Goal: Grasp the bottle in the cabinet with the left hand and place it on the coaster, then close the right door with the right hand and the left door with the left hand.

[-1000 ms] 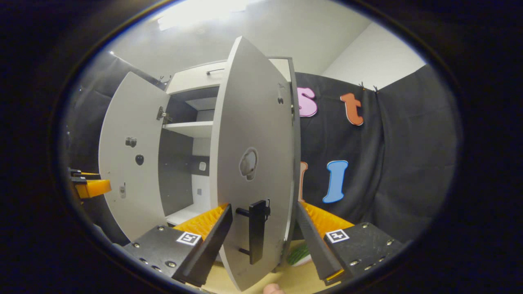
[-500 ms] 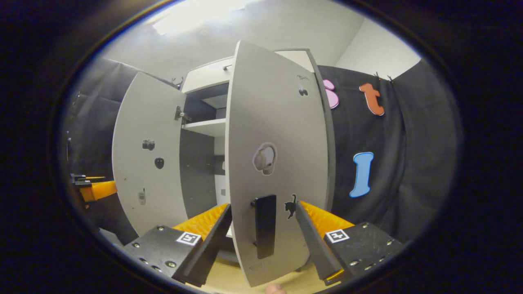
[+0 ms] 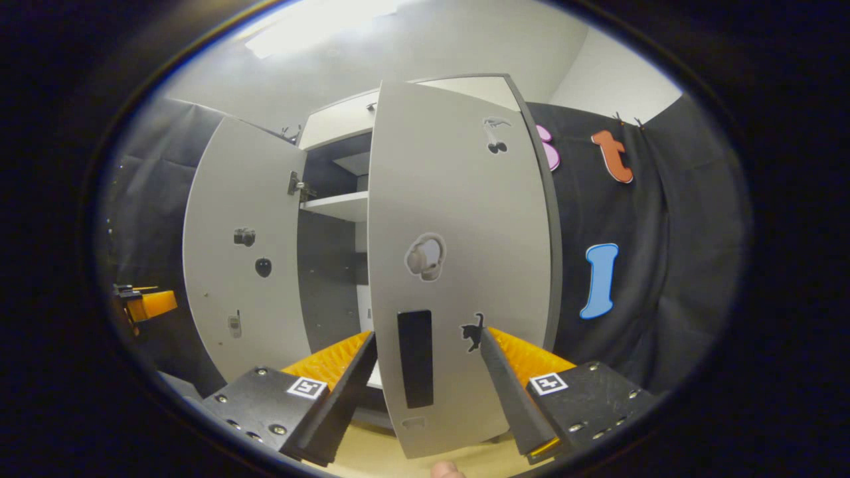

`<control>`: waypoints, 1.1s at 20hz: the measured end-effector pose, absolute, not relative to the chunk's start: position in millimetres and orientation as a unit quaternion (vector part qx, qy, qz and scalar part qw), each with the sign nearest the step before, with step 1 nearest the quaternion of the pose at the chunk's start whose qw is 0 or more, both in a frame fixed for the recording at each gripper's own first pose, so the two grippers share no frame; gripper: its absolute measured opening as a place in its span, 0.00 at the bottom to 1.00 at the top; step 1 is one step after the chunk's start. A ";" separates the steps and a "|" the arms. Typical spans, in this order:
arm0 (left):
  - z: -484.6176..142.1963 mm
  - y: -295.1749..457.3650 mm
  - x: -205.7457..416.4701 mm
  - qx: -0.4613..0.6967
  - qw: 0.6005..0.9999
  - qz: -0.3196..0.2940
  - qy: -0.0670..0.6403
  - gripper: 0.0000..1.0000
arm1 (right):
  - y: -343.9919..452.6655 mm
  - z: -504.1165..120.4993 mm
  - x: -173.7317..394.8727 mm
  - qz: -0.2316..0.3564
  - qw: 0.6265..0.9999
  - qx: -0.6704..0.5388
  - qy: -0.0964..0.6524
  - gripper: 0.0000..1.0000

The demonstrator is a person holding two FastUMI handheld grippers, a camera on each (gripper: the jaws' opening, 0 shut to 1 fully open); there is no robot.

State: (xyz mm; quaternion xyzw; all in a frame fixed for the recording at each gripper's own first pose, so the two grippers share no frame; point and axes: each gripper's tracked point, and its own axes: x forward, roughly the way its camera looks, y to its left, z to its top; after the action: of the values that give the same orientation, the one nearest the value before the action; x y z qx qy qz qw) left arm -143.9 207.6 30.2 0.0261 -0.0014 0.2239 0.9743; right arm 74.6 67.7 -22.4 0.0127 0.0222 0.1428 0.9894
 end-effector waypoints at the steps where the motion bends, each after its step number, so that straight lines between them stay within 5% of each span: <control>1: 30.3 210.7 -143.3 0.027 0.973 0.231 -0.003 0.96 | 68.4 -22.3 74.9 0.143 0.989 0.013 0.022 0.92; 6: 33.3 238.9 -152.5 0.032 0.966 0.258 -0.007 0.96 | 68.3 -19.1 74.7 0.136 0.991 0.014 0.016 0.98; 7: 31.8 243.8 -150.6 0.031 0.965 0.261 -0.005 0.96 | 67.8 -18.6 74.2 0.133 0.991 0.013 0.015 0.92; 13: 15.7 266.3 -127.8 0.019 0.962 0.271 0.005 0.93 | 56.3 -21.6 68.8 0.104 0.994 -0.005 0.012 0.98; 14: 13.9 267.0 -122.7 0.018 0.963 0.267 0.007 0.96 | 55.2 -23.1 68.1 0.100 0.995 -0.009 0.012 0.92; 22: 11.5 272.7 -101.1 0.052 0.963 0.264 0.007 0.99 | 43.1 -22.3 64.9 0.068 0.997 -0.017 0.010 0.92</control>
State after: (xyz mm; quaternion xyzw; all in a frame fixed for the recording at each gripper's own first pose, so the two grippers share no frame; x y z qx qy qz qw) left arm -101.1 272.7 11.5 0.0523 0.0069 0.2636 0.9632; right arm 64.9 43.1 -22.3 -0.0174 0.0097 0.0681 0.9975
